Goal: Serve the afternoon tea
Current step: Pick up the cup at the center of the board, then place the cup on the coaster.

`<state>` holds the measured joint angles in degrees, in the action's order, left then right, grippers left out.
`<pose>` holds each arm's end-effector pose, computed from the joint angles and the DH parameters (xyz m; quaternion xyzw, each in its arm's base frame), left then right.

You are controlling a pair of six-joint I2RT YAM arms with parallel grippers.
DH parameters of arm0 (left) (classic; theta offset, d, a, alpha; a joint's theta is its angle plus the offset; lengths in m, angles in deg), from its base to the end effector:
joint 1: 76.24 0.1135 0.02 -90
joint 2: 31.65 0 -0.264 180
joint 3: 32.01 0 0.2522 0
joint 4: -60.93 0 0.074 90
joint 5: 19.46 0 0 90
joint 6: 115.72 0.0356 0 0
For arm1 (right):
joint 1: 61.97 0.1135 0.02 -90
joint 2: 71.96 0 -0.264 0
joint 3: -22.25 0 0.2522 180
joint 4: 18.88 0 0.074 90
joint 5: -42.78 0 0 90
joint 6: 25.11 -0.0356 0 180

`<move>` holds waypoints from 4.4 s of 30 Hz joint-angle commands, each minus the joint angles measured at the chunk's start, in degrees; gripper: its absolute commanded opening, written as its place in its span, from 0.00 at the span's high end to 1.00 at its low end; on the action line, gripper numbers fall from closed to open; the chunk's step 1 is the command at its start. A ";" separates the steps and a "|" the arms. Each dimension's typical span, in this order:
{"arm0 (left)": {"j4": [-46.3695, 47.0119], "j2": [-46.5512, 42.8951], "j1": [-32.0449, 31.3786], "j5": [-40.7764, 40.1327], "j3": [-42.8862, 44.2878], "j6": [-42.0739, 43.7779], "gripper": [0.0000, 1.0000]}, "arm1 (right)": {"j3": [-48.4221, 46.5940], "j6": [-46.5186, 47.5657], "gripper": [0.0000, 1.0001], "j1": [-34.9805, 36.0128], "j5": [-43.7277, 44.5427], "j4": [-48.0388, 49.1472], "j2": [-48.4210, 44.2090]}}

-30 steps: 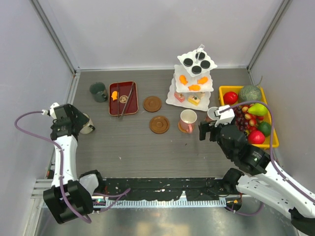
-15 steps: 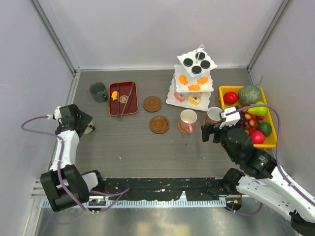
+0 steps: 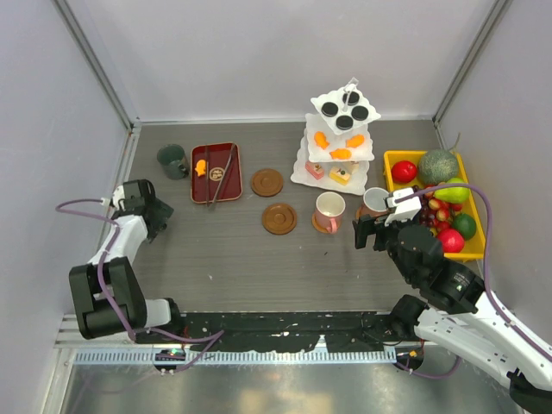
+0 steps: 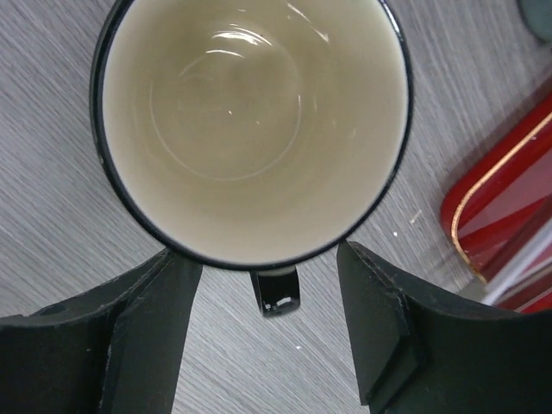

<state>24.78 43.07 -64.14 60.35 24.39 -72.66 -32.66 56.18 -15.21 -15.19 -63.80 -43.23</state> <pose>0.2463 0.0592 0.2002 -0.4910 0.8121 -0.0103 0.3153 0.0915 0.0697 0.3182 -0.1027 0.7910 0.0621 0.6000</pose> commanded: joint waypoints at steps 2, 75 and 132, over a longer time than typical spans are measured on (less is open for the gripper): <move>3.93 3.24 -0.23 -2.63 2.72 0.00 0.34 | -1.22 0.80 0.04 -0.09 1.19 1.45 -0.52; -2.57 37.25 -32.75 31.20 48.77 61.09 1.00 | 0.36 8.10 0.04 -0.09 7.34 0.13 -16.25; 2.00 14.85 -30.82 11.65 37.53 44.59 0.01 | 0.28 6.95 0.04 -0.09 8.05 -0.66 -18.62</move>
<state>22.81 63.11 -96.97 83.87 63.38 -20.42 -31.78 63.88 -15.21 -8.23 -66.07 -61.11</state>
